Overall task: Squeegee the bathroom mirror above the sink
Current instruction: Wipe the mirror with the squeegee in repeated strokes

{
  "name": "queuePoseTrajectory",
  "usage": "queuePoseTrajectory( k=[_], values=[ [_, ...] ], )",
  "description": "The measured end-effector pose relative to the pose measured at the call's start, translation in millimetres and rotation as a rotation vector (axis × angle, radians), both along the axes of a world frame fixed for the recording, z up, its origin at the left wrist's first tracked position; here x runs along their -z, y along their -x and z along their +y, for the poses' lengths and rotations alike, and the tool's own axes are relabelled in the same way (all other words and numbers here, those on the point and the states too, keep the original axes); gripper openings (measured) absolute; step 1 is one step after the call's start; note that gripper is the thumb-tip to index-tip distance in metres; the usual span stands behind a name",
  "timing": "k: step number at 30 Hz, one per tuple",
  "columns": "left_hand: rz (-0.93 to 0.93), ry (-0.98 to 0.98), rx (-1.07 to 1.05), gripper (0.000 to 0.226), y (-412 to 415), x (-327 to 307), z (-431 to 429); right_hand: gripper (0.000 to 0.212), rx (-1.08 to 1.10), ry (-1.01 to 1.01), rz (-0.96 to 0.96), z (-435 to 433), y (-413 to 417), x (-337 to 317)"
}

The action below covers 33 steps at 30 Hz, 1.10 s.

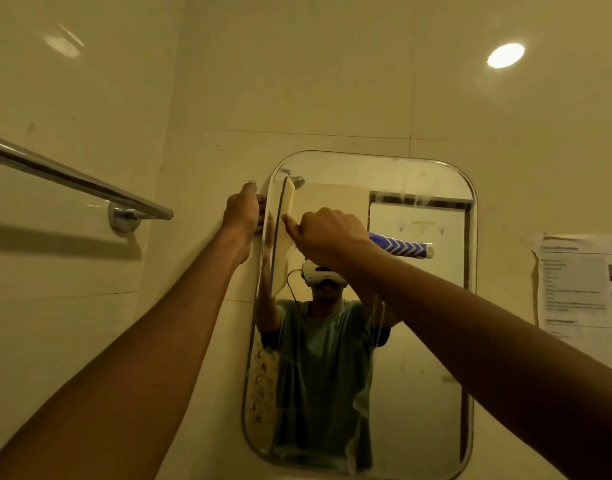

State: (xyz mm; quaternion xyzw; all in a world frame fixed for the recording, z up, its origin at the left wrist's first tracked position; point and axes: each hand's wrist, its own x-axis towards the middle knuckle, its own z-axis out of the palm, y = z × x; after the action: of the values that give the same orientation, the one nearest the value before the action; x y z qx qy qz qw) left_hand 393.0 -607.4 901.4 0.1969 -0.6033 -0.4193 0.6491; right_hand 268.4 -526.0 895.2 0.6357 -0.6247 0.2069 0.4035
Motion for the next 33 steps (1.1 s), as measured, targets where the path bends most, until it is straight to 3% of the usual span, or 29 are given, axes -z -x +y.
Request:
queuePoseTrajectory(
  k=[3,7,9,13,22,28,33],
  values=[
    [0.023,-0.009,0.000,0.050,3,0,-4,0.061,-0.004,-0.051,-0.044,22,31,-3],
    [0.018,0.015,-0.045,0.045,9,2,-6,0.052,0.153,-0.092,-0.035,64,94,-8],
    [0.010,0.023,-0.078,0.043,11,3,-4,0.058,0.182,-0.069,-0.065,77,112,-7],
    [0.001,0.029,-0.077,0.045,9,2,-5,0.062,0.134,-0.029,-0.111,76,96,-9],
    [0.051,-0.025,0.030,0.060,6,2,-7,0.060,-0.048,0.012,-0.014,-1,-2,-30],
    [0.048,0.007,-0.030,0.051,7,3,-5,0.054,0.063,-0.109,-0.019,40,52,-35],
    [0.030,0.015,-0.035,0.051,5,4,-9,0.048,0.197,-0.062,-0.106,85,106,-39]
  ],
)
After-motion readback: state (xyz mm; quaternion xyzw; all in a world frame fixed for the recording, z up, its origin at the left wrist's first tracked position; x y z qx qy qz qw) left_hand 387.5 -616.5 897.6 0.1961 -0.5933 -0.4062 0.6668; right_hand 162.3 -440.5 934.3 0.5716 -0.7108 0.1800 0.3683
